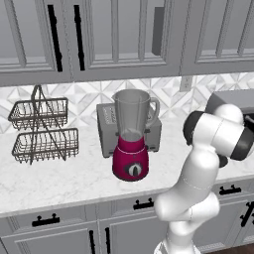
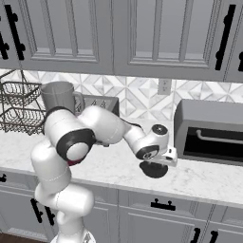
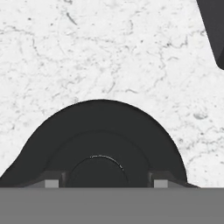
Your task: Close the lid blender by securely placing the lid on top.
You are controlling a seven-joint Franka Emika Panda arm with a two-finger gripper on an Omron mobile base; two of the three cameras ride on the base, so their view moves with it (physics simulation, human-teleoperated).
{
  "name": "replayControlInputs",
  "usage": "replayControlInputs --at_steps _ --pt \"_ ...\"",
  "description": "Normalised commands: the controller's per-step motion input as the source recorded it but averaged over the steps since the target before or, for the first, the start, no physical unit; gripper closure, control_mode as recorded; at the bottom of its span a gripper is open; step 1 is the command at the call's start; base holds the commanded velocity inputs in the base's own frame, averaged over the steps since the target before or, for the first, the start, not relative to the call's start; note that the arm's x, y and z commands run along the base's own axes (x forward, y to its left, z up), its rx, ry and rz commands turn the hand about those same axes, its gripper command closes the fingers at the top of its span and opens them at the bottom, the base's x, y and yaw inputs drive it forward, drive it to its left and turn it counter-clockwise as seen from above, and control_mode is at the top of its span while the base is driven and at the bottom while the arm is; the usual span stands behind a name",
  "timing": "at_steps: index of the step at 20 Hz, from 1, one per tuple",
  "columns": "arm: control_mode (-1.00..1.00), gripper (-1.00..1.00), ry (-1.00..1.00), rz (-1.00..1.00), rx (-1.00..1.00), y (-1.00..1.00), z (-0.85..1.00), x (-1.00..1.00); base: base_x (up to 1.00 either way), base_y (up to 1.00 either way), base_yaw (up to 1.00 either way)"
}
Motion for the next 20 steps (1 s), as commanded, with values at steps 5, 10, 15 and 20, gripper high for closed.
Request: replayControlInputs --at_steps 5,10,15,20 --pt "-1.00 1.00 0.00 0.00 0.00 0.26 -0.23 -0.42 0.00 0.00 0.00" --pt "-1.00 1.00 0.00 0.00 0.00 0.12 0.04 -0.31 0.00 0.00 0.00" --pt "-1.00 1.00 0.00 -0.02 0.00 0.00 0.66 -0.13 0.00 0.00 0.00" --pt "-1.00 1.00 0.00 -0.04 0.00 0.00 0.90 -0.15 0.00 0.00 0.00"
